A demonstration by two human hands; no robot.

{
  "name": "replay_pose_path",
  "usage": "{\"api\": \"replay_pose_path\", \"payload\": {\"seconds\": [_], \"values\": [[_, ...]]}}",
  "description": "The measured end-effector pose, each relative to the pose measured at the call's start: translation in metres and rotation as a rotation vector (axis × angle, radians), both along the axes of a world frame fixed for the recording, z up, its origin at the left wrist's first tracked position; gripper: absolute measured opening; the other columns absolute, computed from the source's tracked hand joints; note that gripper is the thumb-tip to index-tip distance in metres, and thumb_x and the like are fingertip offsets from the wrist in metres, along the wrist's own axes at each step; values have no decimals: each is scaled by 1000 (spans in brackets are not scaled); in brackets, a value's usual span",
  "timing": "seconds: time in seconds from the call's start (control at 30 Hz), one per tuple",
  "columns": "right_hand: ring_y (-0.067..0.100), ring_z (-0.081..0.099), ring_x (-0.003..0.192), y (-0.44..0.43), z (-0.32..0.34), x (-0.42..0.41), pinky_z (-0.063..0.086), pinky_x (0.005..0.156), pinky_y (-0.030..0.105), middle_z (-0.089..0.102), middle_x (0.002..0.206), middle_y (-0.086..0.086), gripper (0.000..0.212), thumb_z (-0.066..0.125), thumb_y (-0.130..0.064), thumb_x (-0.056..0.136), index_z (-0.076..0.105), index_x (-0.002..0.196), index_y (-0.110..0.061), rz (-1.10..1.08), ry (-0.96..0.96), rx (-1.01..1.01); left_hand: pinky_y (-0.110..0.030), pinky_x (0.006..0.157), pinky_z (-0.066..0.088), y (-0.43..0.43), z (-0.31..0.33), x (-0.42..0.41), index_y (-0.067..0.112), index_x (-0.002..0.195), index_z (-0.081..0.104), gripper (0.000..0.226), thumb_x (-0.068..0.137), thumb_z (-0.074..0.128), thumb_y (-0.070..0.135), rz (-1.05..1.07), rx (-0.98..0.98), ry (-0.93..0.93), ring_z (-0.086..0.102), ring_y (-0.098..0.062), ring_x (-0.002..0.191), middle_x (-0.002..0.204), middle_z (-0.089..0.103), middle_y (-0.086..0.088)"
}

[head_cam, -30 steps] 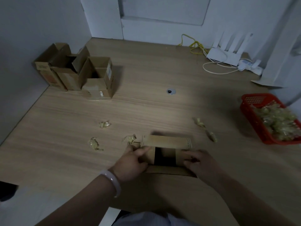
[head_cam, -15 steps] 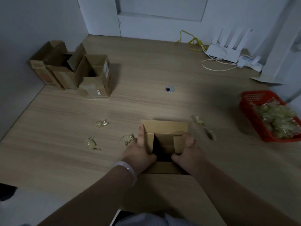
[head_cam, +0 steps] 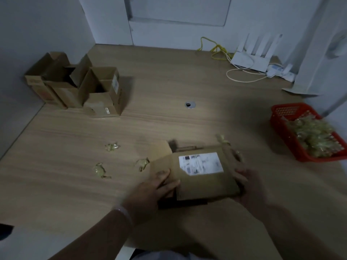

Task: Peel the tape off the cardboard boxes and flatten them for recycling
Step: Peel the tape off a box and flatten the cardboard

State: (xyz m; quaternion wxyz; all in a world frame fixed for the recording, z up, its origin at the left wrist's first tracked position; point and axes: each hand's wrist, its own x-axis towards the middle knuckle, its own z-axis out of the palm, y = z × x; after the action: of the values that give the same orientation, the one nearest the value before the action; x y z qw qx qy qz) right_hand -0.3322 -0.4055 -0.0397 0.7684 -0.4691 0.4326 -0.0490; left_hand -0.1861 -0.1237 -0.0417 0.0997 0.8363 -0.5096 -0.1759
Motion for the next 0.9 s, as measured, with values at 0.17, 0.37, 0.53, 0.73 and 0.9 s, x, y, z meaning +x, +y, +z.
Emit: {"api": "replay_pose_path", "payload": {"seconds": [0.17, 0.37, 0.53, 0.73, 0.9], "values": [[16, 61, 95, 12, -29, -20, 52, 70, 32, 62, 111, 0, 53, 76, -32, 80, 51, 126, -22, 403, 393, -465, -34, 111, 32, 2, -13, -14, 55, 140, 29, 51, 94, 32, 33, -106, 86, -137, 28, -22, 142, 157, 19, 2], [19, 54, 98, 30, -54, -29, 49, 81, 34, 58, 122, 9, 57, 75, -30, 81, 47, 128, -14, 510, 547, -683, -44, 111, 26, -4, -43, -23, 39, 149, 20, 74, 83, 35, 69, -5, 197, -90, 31, -25, 141, 154, 31, 3], [32, 38, 128, 32, -55, -26, 36, 102, 40, 37, 143, 11, 85, 75, -34, 73, 34, 146, -16, 698, 544, -1214, -40, 109, 26, -37, -58, -12, 19, 149, 29, 84, 84, 28, 72, 109, 181, -141, 37, -26, 129, 142, 39, -4], [30, 20, 145, 49, -77, -6, 22, 116, 50, 22, 157, 10, 75, 48, -38, 78, 35, 148, -14, 858, 342, -1436, -56, 109, 30, -43, -77, -5, 14, 134, 52, 89, 69, 54, 76, 113, 28, -175, 32, -34, 139, 150, 37, -14], [31, 16, 146, 59, -101, -5, 22, 115, 53, 21, 157, 16, 84, 37, -68, 87, 28, 151, -13, 821, 396, -1591, -58, 113, 17, -43, -91, -4, 29, 149, 28, 95, 71, 44, 80, 122, 31, -190, 10, -32, 146, 158, 16, -15]]}}
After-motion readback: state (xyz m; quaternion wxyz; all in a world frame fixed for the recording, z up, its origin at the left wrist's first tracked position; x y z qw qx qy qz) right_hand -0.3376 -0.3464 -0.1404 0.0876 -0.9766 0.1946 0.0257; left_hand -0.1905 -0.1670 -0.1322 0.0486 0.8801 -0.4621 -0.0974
